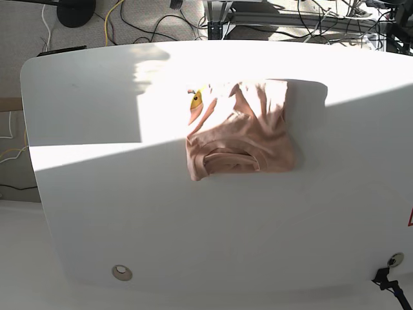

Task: Fold the T-shirt properly

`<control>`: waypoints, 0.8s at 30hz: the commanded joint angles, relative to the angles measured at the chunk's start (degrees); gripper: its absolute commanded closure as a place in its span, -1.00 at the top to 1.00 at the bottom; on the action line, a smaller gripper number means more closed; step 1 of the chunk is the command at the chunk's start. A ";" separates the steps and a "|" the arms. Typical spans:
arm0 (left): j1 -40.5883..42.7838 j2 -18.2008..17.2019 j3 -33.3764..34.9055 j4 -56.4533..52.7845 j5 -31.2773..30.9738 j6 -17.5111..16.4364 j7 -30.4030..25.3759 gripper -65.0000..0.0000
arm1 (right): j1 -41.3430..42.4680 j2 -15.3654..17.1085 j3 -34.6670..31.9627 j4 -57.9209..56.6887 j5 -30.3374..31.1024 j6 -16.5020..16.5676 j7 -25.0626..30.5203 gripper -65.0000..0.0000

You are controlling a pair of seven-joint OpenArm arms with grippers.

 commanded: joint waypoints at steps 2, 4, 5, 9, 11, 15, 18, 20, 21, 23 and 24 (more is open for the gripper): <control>-2.07 -0.56 1.88 -7.88 -0.14 0.05 -0.52 -0.74 | 2.60 0.16 -0.65 -8.75 -0.17 0.43 0.73 -0.87; -5.33 -0.56 2.23 -12.10 -0.14 0.05 -0.52 -0.74 | 5.68 0.07 -1.17 -13.77 -0.17 0.43 0.73 -0.87; -7.00 -0.56 2.31 -14.12 -0.05 0.05 -0.52 -0.74 | 7.35 0.07 -2.14 -16.31 -0.17 0.43 0.82 -0.87; -13.85 -0.47 2.40 -25.28 -0.05 0.05 -0.17 -0.74 | 13.59 0.07 -3.02 -25.19 -0.17 0.34 0.82 -0.87; -18.43 -0.56 2.40 -32.40 -0.05 0.05 -0.17 -0.74 | 16.76 0.07 -3.02 -29.85 -0.17 0.34 0.82 -0.87; -26.16 -0.56 2.40 -45.33 -0.05 0.05 -0.17 -0.74 | 22.82 -0.72 -3.02 -38.03 -0.17 0.34 0.82 -0.87; -30.73 -0.56 5.13 -52.45 -0.05 0.05 -0.17 -0.73 | 26.87 -0.81 -3.02 -43.48 -0.17 0.34 0.82 -0.87; -34.25 -0.56 7.85 -57.37 -0.05 0.05 -0.08 -0.73 | 29.24 -0.90 -3.02 -46.73 -0.17 0.34 0.82 -0.87; -35.74 -0.56 9.44 -60.36 -0.05 0.31 -0.08 -0.73 | 30.30 -0.90 -3.02 -48.67 -0.17 0.34 0.82 -0.87; -38.65 -0.21 11.63 -65.46 -0.05 0.40 -0.08 -0.72 | 32.76 -0.90 -3.02 -52.27 -0.17 0.34 0.82 -0.87; -40.40 -0.12 12.16 -67.48 -0.05 0.49 0.01 -0.72 | 33.90 -0.90 -3.02 -53.77 -0.17 0.34 0.82 -0.87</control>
